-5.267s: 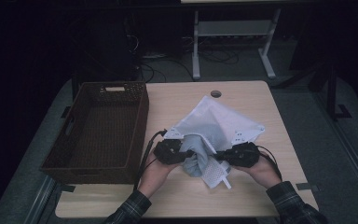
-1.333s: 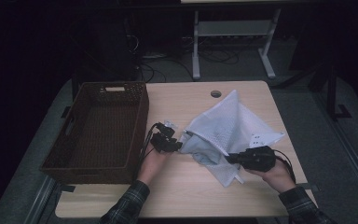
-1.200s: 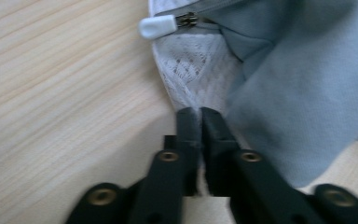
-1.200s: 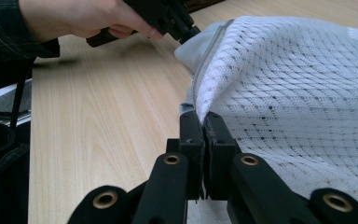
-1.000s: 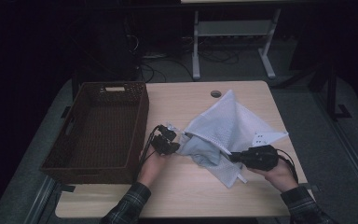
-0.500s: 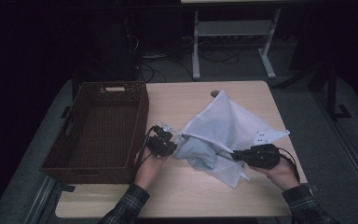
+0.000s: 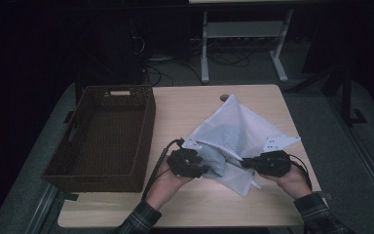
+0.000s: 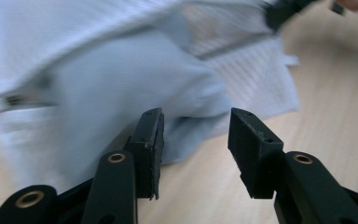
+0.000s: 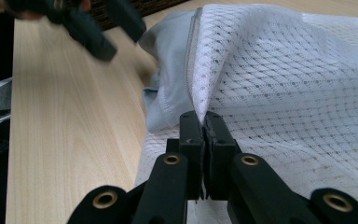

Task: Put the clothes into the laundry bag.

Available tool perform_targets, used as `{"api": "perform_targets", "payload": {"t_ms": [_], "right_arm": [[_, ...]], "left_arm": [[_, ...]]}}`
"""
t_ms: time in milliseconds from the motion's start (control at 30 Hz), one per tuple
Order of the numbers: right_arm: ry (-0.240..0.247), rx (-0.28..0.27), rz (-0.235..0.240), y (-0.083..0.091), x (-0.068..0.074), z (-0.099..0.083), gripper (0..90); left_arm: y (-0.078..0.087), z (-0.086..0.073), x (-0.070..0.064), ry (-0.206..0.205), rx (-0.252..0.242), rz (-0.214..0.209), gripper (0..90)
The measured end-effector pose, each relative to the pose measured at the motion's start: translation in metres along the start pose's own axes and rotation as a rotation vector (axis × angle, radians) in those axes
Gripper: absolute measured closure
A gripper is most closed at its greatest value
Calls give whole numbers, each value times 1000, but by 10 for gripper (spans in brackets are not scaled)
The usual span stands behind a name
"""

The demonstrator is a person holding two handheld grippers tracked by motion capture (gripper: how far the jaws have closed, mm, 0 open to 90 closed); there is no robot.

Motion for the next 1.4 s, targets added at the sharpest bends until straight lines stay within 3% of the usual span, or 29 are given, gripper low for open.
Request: {"api": "perform_targets", "payload": {"t_ms": [167,267,367,467,633,800,967,1167,1400], "right_arm": [[-1,0,2,0,0,0,871],[0,2,2,0,0,0,871],[1,-1,2,0,0,0,871],[0,0,3,0,0,0,871],[3,3,2,-1,1,0,871],[5,3,3,-1,1,1,871],[2,5,2,-1,1,0,871],[1,6,2,-2,1,0,871],[-1,4,0,-1,-1,0,871]], "left_arm": [[-25,-9,-7,-26,62,-27,495],[-33,-15,-4,-65,99,13,455],[-34,-20,3,-63,109,34,447],[-36,-22,8,-42,109,25,446],[-44,-24,12,-43,125,32,456],[-46,-27,15,-39,128,56,536],[-45,-27,20,-49,132,93,732],[-43,-25,23,-27,122,59,860],[-31,-16,18,12,44,-4,872]]}}
Point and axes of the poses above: each handheld gripper's, and its own axes: y roughly backward along the jaws, z roughly out of its top, x roughly to its left, the point moved 4 cm from there along -y, roughly forward along the jaws, and after that the axes turned 6 degrees about -y, right-handed, at the moved point
